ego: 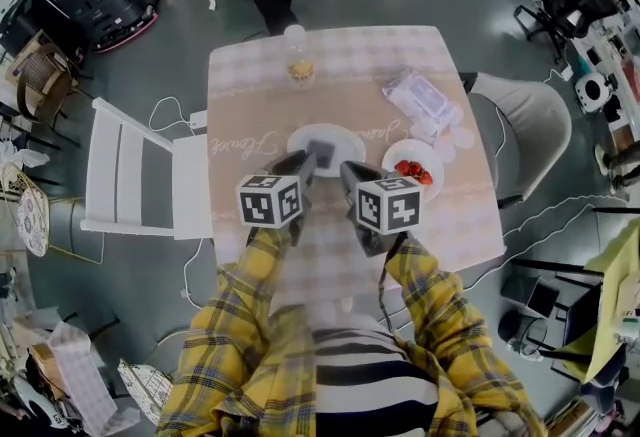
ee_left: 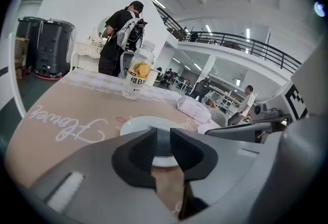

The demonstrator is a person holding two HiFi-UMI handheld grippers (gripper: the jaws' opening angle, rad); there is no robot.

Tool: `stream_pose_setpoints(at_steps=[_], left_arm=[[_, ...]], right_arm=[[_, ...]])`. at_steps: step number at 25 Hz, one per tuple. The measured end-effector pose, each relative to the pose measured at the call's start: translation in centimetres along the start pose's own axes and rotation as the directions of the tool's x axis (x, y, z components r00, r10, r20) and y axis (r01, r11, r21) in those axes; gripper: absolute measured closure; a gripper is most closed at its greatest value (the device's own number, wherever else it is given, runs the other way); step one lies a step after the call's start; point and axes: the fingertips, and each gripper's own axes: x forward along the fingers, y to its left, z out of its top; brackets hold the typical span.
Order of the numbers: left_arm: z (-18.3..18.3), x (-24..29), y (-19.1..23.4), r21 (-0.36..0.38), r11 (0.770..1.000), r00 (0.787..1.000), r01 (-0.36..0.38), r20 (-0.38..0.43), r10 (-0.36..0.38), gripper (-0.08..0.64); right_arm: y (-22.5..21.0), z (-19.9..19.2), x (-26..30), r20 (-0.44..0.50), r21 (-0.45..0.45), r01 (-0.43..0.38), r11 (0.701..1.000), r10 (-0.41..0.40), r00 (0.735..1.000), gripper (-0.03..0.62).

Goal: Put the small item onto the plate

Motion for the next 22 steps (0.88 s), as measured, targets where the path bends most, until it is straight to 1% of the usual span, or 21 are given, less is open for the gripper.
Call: stream_pose_setpoints(at_steps=[4, 10, 15, 18, 22], left_arm=[[-1.2, -1.3, -1.3, -0.024, 0.999, 1.0, 0.027, 0.003, -0.027, 0.496], [-2.6, -3.5, -3.7, -0.008, 0.999, 0.999, 0.043, 0.026, -0.042, 0.533], [-3.6, -5.1, -5.5, 0.0, 0.998, 0.997, 0.061, 0.044, -0.061, 0.535], [-4.3, -6.1, -6.5, -0.012, 0.996, 0.994, 0.086, 0.066, -0.085, 0.542], [-5.6, -7.3, -7.5, -0.005, 0.995, 0.993, 0.101, 0.064, -0.101, 0.541]], right_arm=[[0.7, -0.6, -0.8, 0.004, -0.012, -0.002, 1.0, 0.003, 1.0, 0.591], [1.3, -1.5, -2.7, 0.019, -0.023, 0.0, 1.0, 0.001, 1.0, 0.591], [2.1, -2.7, -4.1, 0.023, -0.027, -0.005, 1.0, 0.006, 1.0, 0.591], [2.3, -3.5, -5.0, 0.026, -0.032, -0.003, 0.999, 0.004, 1.0, 0.591], [2.5, -4.5, -6.4, 0.032, -0.034, 0.005, 0.999, -0.003, 0.999, 0.591]])
